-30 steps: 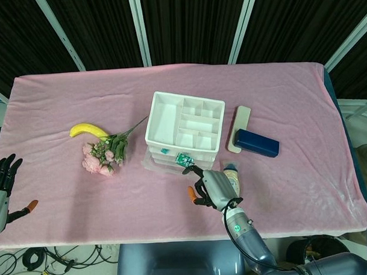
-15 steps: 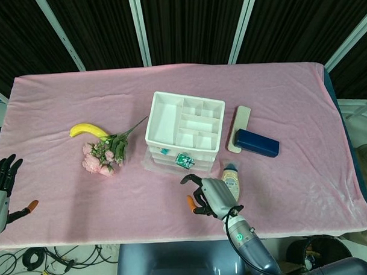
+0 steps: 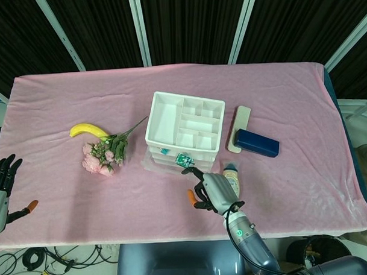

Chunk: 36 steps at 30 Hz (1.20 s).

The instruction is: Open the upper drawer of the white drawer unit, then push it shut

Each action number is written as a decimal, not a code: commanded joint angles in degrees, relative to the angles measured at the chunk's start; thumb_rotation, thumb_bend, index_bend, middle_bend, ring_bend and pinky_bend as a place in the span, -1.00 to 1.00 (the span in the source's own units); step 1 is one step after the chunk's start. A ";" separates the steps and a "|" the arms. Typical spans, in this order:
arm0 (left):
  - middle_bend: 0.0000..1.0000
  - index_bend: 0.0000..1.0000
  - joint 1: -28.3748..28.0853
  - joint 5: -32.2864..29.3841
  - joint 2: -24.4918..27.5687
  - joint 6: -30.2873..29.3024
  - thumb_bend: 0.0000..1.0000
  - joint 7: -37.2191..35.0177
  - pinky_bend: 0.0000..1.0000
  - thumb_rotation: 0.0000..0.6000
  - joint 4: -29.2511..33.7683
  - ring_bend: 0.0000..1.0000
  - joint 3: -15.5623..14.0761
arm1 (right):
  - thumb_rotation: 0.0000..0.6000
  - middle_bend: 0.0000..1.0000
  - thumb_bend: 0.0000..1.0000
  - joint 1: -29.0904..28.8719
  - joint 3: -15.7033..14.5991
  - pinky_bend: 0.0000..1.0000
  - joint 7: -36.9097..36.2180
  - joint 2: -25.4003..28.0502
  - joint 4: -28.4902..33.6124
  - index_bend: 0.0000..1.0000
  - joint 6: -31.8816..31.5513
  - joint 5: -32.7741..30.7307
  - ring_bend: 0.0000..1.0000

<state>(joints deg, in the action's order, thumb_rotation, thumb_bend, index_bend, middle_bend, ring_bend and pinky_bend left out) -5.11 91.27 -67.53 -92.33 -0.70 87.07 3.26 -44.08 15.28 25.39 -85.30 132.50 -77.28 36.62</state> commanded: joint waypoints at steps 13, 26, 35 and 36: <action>-1.00 -1.00 -0.04 -0.04 0.00 0.23 -1.00 0.12 -1.00 1.00 0.22 -1.00 -0.07 | 1.00 0.89 -0.49 -3.67 3.52 0.76 10.04 12.40 2.03 -0.44 2.06 3.03 0.88; -1.00 -1.00 0.00 -0.05 -0.16 0.10 -1.00 0.45 -1.00 1.00 0.16 -1.00 -0.01 | 1.00 0.92 -0.71 -10.37 -1.05 0.76 21.37 24.66 -9.49 -0.43 18.23 16.36 0.92; -1.00 -1.00 -0.12 -0.33 -0.11 0.47 -1.00 0.09 -1.00 1.00 0.20 -1.00 0.06 | 1.00 0.94 -0.79 -12.98 -2.36 0.77 17.51 25.24 -15.28 -0.31 26.49 24.09 0.93; -1.00 -1.00 -0.12 -0.36 -0.08 0.50 -1.00 0.04 -1.00 1.00 0.22 -1.00 0.06 | 1.00 0.94 -0.79 -13.33 -2.52 0.77 17.16 25.08 -16.04 -0.31 27.17 24.68 0.93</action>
<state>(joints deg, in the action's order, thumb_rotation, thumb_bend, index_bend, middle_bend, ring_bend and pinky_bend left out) -5.23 90.92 -67.62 -91.84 -0.66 87.29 3.32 -56.61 13.21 43.26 -60.12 117.72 -51.34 60.12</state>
